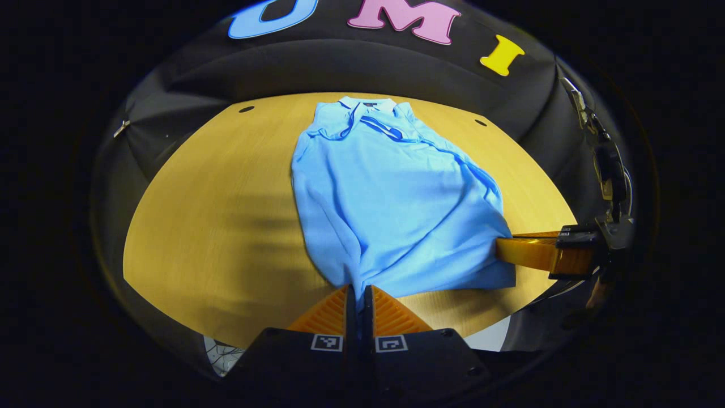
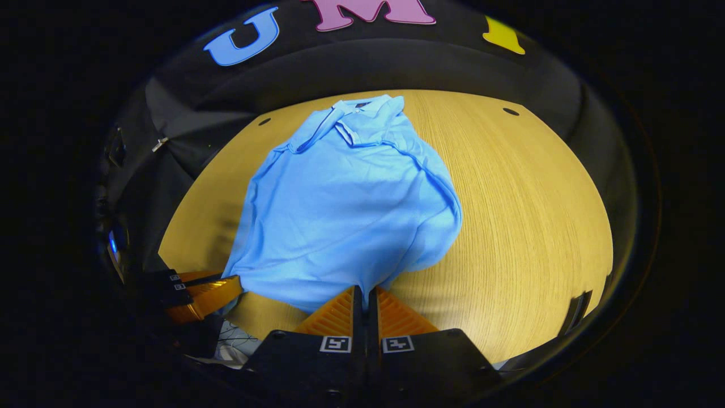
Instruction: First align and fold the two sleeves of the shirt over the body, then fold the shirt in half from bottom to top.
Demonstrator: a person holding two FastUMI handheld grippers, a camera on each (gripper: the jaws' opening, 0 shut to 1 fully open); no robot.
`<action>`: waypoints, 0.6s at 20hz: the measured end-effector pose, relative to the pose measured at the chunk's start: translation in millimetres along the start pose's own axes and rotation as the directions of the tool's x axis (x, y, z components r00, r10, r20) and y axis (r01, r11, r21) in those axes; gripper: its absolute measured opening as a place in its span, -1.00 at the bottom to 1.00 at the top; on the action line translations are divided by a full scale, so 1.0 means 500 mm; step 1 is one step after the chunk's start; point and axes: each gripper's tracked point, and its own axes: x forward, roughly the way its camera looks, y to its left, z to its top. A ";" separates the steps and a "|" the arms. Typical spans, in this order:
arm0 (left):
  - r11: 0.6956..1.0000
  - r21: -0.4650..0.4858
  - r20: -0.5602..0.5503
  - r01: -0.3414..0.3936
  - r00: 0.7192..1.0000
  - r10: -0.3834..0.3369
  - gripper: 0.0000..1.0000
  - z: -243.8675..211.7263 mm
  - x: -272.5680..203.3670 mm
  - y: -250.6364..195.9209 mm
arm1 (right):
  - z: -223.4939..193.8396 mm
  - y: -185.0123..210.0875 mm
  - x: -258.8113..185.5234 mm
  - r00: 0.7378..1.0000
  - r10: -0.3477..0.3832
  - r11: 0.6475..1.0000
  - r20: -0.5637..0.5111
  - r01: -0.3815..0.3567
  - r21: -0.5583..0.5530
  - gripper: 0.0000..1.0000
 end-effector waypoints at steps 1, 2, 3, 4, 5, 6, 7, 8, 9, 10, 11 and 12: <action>1.000 0.003 0.001 -0.002 1.000 0.002 -0.87 0.003 -0.008 0.003 | 0.017 0.003 -0.003 1.000 0.004 1.000 0.007 -0.004 -0.001 -0.90; 1.000 0.004 0.008 -0.002 1.000 0.002 -0.87 0.019 -0.015 0.003 | 0.034 0.005 -0.005 1.000 0.009 1.000 0.016 -0.009 -0.003 -0.90; 1.000 0.002 0.019 -0.003 1.000 0.002 -0.88 0.041 -0.016 0.003 | 0.052 0.008 -0.007 1.000 0.013 1.000 0.024 -0.013 -0.004 -0.91; 1.000 0.002 0.030 0.000 1.000 0.000 -0.96 0.061 -0.016 0.002 | 0.069 0.011 -0.009 0.999 0.019 1.000 0.031 -0.019 -0.004 -0.90; 1.000 0.004 0.042 0.000 0.999 0.000 -0.87 0.080 -0.017 0.001 | 0.086 0.013 -0.014 0.999 0.023 1.000 0.039 -0.023 -0.004 -0.90; 1.000 0.010 0.056 -0.003 0.998 0.002 -0.88 0.101 -0.022 0.003 | 0.102 0.015 -0.015 0.999 0.028 1.000 0.045 -0.028 -0.008 -0.90; 1.000 0.020 0.070 -0.011 0.997 0.010 -0.87 0.124 -0.027 0.007 | 0.120 0.016 -0.015 0.998 0.033 0.999 0.052 -0.033 -0.013 -0.90; 0.999 0.030 0.087 -0.021 0.996 0.019 -0.87 0.148 -0.034 0.009 | 0.135 0.017 -0.017 0.998 0.041 0.999 0.055 -0.040 -0.016 -0.89; 0.999 0.037 0.102 -0.023 0.995 0.020 -0.87 0.172 -0.041 0.009 | 0.153 0.018 -0.018 0.997 0.046 0.999 0.061 -0.045 -0.018 -0.89; 0.999 0.040 0.115 -0.023 0.993 0.018 -0.88 0.194 -0.046 0.005 | 0.174 0.019 -0.018 0.996 0.050 0.999 0.070 -0.049 -0.021 -0.90; 0.999 0.040 0.125 -0.019 0.992 0.014 -0.88 0.217 -0.044 0.002 | 0.195 0.019 -0.020 0.995 0.053 0.998 0.082 -0.051 -0.025 -0.91; 0.999 0.037 0.137 -0.015 0.991 0.010 -0.88 0.242 -0.045 0.000 | 0.220 0.018 -0.021 0.994 0.056 0.998 0.095 -0.054 -0.029 -0.90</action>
